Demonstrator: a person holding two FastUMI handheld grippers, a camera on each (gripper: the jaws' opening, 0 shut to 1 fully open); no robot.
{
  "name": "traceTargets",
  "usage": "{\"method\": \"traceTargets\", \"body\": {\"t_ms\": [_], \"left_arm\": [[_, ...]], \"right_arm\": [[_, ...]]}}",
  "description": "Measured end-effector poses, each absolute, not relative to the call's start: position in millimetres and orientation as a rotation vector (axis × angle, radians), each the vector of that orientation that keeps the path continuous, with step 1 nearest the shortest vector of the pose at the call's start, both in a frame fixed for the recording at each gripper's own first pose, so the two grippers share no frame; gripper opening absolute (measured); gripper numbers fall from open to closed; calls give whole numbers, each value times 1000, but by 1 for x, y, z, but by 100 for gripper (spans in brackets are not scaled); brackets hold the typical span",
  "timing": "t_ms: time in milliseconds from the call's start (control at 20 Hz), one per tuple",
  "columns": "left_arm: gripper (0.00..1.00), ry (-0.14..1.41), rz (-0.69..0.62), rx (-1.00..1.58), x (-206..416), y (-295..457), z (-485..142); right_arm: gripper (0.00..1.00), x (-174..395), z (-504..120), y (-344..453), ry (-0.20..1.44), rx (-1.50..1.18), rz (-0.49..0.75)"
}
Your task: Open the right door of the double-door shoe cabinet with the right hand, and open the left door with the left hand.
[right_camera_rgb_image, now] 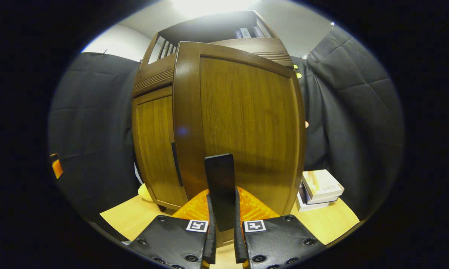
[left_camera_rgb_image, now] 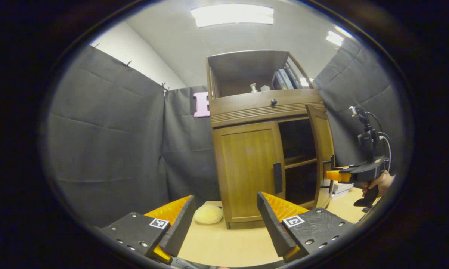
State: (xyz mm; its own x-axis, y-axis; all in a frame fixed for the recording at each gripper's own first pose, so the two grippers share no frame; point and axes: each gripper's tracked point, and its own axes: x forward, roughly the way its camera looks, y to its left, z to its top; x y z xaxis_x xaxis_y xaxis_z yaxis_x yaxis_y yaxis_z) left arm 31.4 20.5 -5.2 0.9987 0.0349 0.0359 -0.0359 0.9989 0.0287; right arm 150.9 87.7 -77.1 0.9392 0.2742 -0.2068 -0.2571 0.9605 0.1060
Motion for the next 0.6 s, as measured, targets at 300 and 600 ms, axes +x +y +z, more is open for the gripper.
{"method": "traceTargets", "body": {"t_ms": [300,600], "left_arm": [[92,-47,-52,27,40,11,-10],[97,-47,-131,16,56,3,-13]], "right_arm": [[21,124,-73,41,226,72,218],[20,111,-75,1,230,85,146]]}}
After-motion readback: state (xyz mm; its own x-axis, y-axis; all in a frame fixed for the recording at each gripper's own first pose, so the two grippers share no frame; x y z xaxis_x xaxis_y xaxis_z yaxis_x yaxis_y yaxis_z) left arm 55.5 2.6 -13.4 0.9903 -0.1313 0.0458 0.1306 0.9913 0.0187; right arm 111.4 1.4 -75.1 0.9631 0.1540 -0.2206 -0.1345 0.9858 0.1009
